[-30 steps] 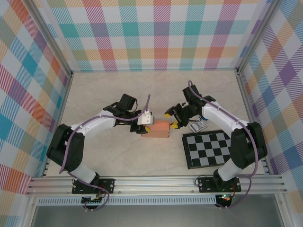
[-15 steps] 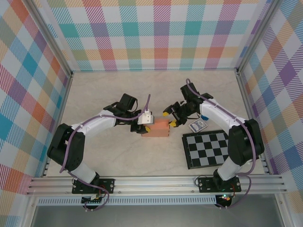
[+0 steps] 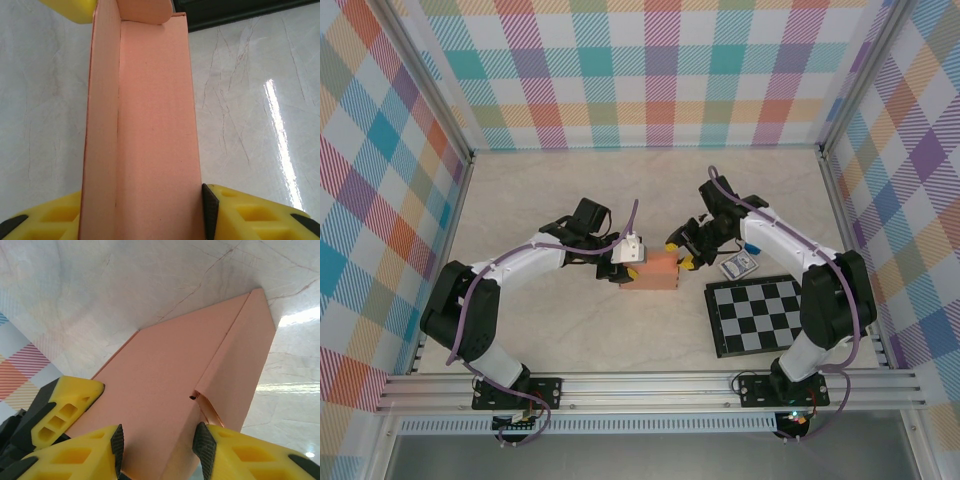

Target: Fold the paper box

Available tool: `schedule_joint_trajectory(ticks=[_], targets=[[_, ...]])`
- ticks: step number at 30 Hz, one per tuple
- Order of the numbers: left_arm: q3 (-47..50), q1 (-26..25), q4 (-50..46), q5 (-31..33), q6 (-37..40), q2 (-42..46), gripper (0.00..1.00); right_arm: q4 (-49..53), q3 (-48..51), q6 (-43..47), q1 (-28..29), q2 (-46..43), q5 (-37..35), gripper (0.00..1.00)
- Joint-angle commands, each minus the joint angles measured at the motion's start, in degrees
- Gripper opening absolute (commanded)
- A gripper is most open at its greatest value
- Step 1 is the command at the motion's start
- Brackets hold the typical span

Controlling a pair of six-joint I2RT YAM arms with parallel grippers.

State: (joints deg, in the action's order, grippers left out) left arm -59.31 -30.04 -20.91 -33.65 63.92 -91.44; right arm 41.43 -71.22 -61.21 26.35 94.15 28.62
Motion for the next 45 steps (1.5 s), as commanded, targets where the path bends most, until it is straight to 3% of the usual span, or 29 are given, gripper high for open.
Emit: schedule_joint_trajectory(ticks=[1,9,16,22,28,33,45], targets=[[-0.89,-0.9,-2.11,-1.77,0.85,-1.14,0.49,3.82,-2.53,4.43,0.55,1.19,-1.32,0.46],[-1.18,-0.89,-2.42,-1.88,1.03,-1.38,0.49,7.14,-2.94,8.46,0.56,1.23,-5.93,0.48],[-1.47,-0.85,-2.82,-1.68,1.07,-1.64,0.49,7.71,-2.12,11.33,0.85,-0.08,-8.05,0.4],[-1.69,-0.9,-3.41,-1.44,0.99,-1.64,0.49,8.09,-2.52,13.21,1.21,-2.61,-11.25,0.49],[-2.12,-0.88,-4.14,-1.24,0.46,-1.77,0.49,7.95,0.02,22.21,1.99,-10.19,-17.63,0.48],[-2.99,-0.85,-4.51,-2.5,-0.91,-2.63,0.49,1.2,6.81,27.75,4.59,-16.48,-20.15,0.42],[-3.27,-0.9,-5.56,-2.3,-0.45,-3.26,0.49,-1.35,6.27,39.18,5.99,-12.99,-28.23,0.37]])
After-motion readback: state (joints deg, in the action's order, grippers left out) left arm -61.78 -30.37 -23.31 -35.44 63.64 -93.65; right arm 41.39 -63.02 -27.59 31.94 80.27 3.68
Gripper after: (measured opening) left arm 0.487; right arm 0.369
